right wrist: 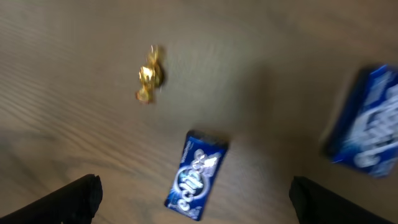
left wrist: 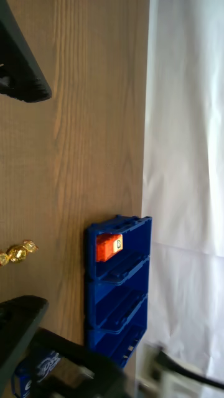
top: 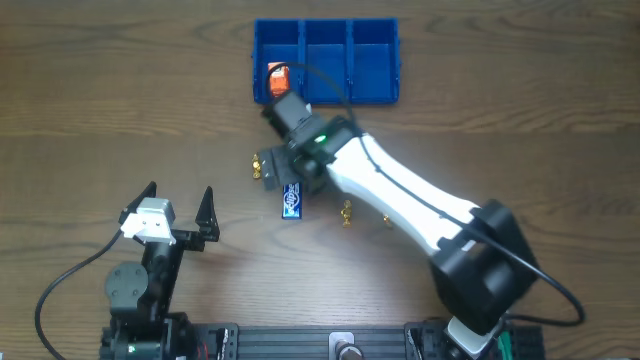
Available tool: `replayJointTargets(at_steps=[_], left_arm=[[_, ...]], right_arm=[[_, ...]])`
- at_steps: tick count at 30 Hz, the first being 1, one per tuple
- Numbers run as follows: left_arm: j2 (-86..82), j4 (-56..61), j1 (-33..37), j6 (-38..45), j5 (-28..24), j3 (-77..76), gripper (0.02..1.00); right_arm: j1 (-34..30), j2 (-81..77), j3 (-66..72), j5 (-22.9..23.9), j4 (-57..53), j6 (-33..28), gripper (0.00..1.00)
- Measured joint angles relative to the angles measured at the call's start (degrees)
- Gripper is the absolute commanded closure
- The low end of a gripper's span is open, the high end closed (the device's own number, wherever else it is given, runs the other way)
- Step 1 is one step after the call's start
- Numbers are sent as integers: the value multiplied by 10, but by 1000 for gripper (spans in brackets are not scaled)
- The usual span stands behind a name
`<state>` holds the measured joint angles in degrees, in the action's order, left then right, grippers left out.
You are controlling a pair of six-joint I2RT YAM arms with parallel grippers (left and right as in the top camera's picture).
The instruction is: Sort Candies Into Trays
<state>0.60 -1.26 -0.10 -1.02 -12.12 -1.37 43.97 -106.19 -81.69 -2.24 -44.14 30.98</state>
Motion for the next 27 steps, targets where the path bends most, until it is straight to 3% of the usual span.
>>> replayJointTargets(at_steps=[9, 17, 27], left_arm=[[0, 0, 0, 0, 0, 0, 20], [0, 0, 0, 0, 0, 0, 20], [0, 0, 0, 0, 0, 0, 20]], right_arm=[[47, -66, -2, 19, -40, 101, 3], [51, -109, -2, 24, -54, 165, 5], [51, -122, -3, 27, -36, 192, 200]])
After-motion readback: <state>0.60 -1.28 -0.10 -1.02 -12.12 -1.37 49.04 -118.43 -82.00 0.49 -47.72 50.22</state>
